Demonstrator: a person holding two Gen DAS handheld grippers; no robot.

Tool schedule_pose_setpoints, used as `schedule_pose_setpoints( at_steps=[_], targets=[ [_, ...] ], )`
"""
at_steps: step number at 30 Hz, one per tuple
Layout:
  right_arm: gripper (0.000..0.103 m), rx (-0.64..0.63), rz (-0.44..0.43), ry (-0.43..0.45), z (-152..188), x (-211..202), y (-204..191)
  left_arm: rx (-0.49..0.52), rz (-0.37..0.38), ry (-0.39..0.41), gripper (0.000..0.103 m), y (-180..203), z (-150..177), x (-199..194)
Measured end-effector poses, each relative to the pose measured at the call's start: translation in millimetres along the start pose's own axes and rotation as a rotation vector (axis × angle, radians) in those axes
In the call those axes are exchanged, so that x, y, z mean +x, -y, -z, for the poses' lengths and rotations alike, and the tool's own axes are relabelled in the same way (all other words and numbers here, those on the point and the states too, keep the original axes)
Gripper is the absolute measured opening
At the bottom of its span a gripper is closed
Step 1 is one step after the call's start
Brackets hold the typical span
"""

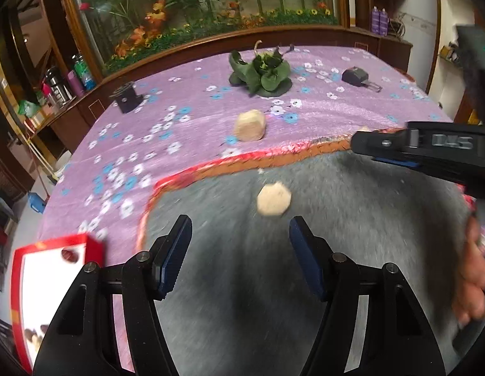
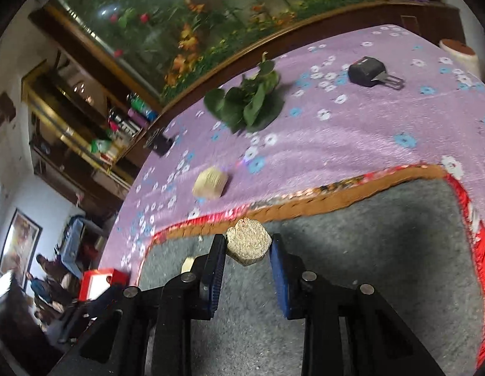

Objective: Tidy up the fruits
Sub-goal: 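Grasp a beige hexagonal chunk with the right gripper while the left gripper grasps another beige chunk, then carry both beige chunks over the white tray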

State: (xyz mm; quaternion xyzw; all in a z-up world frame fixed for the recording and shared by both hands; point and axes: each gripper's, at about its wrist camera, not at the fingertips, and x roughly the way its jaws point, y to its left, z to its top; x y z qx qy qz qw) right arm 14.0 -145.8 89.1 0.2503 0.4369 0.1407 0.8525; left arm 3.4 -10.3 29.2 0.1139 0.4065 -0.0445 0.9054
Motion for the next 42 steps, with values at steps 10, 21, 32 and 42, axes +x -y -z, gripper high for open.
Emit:
schedule_pose_setpoints(
  at_steps=[10,21,32,42],
  targets=[
    [0.028,0.077,-0.04,0.013,-8,-10,8,-0.049,0.079,-0.043,0.045,10,-12,46],
    [0.028,-0.006,-0.073,0.057,-4,-14,-9,-0.057,-0.016,0.123,0.029,-13,16,-36],
    [0.028,-0.258,-0.24,0.007,50,-19,-101,-0.217,-0.243,0.25,0.029,-111,81,-129],
    [0.028,-0.395,-0.376,-0.032,127,-15,-210,-0.345,-0.315,0.261,0.029,-174,130,-153]
  ],
)
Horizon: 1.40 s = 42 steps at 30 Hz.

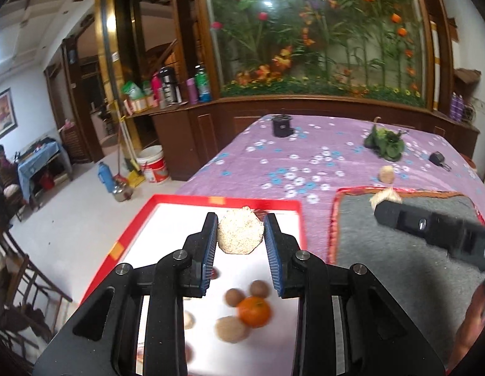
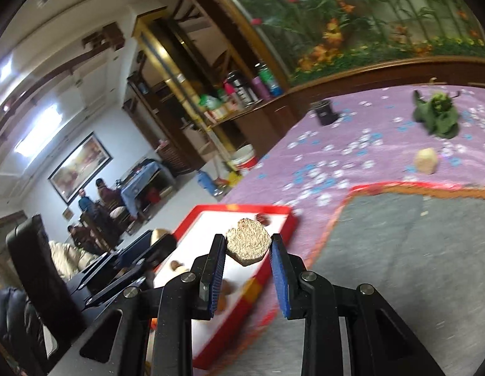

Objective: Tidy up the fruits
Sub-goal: 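Carry both beige chunks over the white tray, then open both grippers to drop the beige chunks into the tray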

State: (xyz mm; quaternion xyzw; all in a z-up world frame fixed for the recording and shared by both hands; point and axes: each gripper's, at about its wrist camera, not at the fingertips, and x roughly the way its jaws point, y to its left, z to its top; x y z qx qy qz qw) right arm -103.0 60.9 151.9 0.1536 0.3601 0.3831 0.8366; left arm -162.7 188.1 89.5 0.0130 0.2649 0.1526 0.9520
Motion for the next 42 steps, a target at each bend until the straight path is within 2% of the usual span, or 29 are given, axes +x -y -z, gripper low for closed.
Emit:
schedule_pose_setpoints(
  at_steps=[7,16,35,42],
  targets=[
    [0.028,-0.04,-0.016,-0.077,23,36,-33,-0.048,-0.016,-0.005,0.029,-30,10,0],
    [0.028,-0.087,-0.012,-0.126,35,61,-51,-0.087,-0.019,-0.024,0.029,-51,19,5],
    [0.028,-0.095,0.022,-0.19,44,90,-62,-0.109,-0.024,-0.061,0.029,-65,30,19],
    [0.028,-0.106,0.083,-0.208,46,104,-59,-0.109,-0.043,-0.099,0.03,-66,34,30]
  ],
)
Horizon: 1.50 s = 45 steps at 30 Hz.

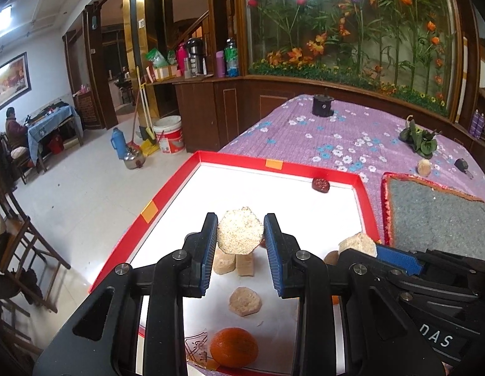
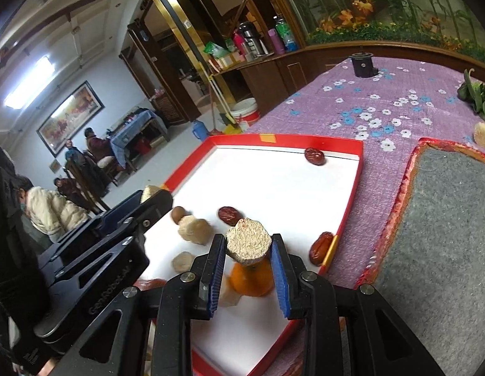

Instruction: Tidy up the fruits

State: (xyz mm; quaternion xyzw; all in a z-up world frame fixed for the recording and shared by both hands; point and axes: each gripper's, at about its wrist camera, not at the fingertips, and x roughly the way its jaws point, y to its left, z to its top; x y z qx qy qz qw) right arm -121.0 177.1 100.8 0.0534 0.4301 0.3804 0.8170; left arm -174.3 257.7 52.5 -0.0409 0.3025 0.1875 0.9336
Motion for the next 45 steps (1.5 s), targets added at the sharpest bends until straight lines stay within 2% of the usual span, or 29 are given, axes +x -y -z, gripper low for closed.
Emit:
schedule_pose_setpoints(
  at_steps=[3,5,7,9,13,17,21,22,23,27,30,33,40,45],
  targets=[
    [0.041,-0.003,0.005,-0.003,-4,3,1,0.009,-0.005,-0.023,0.031,1,2,5],
    [0.046,0.003,0.005,0.029,-8,-1,2,0.014,-0.012,-0.024,0.04,2,1,5],
    [0.046,0.009,-0.004,0.059,-10,-9,4,0.004,-0.019,-0.005,0.065,1,0,0],
    [0.047,0.023,-0.014,0.089,-13,-18,9,0.001,-0.023,0.032,0.072,1,-2,-9],
    [0.047,0.058,-0.039,0.116,-14,-31,18,0.011,-0.027,0.072,0.072,7,-6,-24],
    [0.047,0.039,-0.037,0.139,-9,-46,19,0.038,-0.047,0.086,0.072,16,-9,-38],
    [0.047,0.006,-0.031,0.177,-5,-64,16,0.044,-0.041,0.167,0.074,22,-9,-63],
    [0.047,-0.001,-0.027,0.186,-3,-68,16,0.04,-0.035,0.176,0.083,23,-11,-68],
    [0.047,-0.007,-0.023,0.197,-3,-72,17,0.035,-0.021,0.188,0.084,23,-12,-74],
    [0.047,-0.007,-0.03,0.226,-2,-85,20,-0.016,0.024,0.215,0.085,18,-15,-93],
    [0.047,-0.003,-0.035,0.241,-2,-92,23,-0.038,0.057,0.203,0.085,15,-18,-100],
    [0.047,0.002,-0.049,0.253,-2,-97,24,-0.034,0.052,0.176,0.085,15,-19,-100],
    [0.047,-0.042,-0.054,0.259,0,-100,12,-0.035,-0.016,0.151,0.085,8,-15,-96],
    [0.047,-0.056,-0.05,0.239,3,-92,5,-0.023,-0.055,0.208,0.085,7,-12,-101]
  ],
)
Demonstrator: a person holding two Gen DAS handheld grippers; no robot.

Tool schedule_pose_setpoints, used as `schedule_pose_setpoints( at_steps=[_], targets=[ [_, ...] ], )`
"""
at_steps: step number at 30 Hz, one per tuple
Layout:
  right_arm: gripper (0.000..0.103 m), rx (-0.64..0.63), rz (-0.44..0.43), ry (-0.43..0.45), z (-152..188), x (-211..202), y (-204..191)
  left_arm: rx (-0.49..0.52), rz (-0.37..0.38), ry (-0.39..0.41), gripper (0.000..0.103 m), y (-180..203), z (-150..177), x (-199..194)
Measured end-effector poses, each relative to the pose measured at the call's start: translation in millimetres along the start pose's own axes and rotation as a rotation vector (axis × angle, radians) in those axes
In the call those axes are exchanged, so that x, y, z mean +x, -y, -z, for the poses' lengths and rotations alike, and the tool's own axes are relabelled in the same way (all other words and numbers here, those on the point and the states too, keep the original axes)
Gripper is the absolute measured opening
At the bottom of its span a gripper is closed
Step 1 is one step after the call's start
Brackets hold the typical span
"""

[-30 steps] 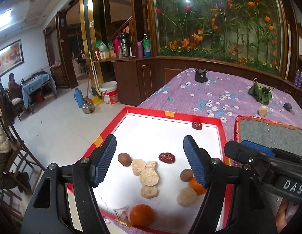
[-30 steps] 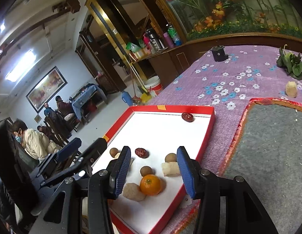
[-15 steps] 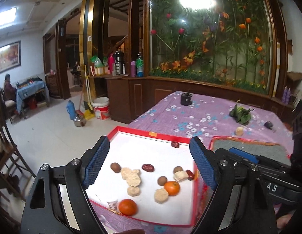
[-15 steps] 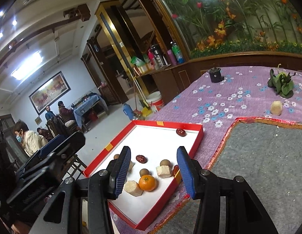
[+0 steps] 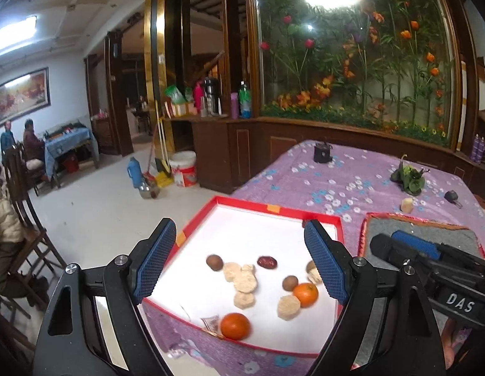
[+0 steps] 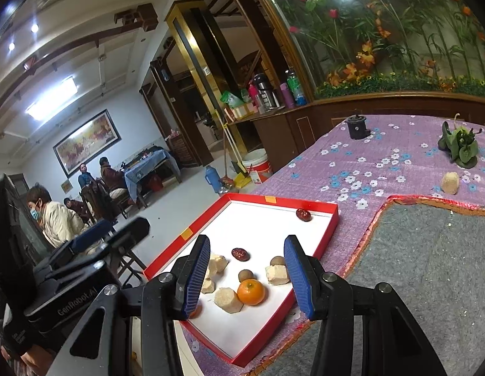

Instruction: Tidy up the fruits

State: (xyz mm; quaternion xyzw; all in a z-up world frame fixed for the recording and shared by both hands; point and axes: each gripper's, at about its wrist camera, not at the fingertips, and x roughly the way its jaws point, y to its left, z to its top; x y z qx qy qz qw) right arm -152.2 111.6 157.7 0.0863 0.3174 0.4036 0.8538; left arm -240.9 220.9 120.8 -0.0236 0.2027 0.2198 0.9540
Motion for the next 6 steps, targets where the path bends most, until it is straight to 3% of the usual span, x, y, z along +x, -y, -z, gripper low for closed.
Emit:
schedule_pose_setpoints(
  at_steps=[6],
  targets=[
    [0.047,0.023,0.003,-0.003,-0.5,3.9,6.7,0.004,-0.012,0.008,0.085,-2.2,-0.1,4.2]
  ],
)
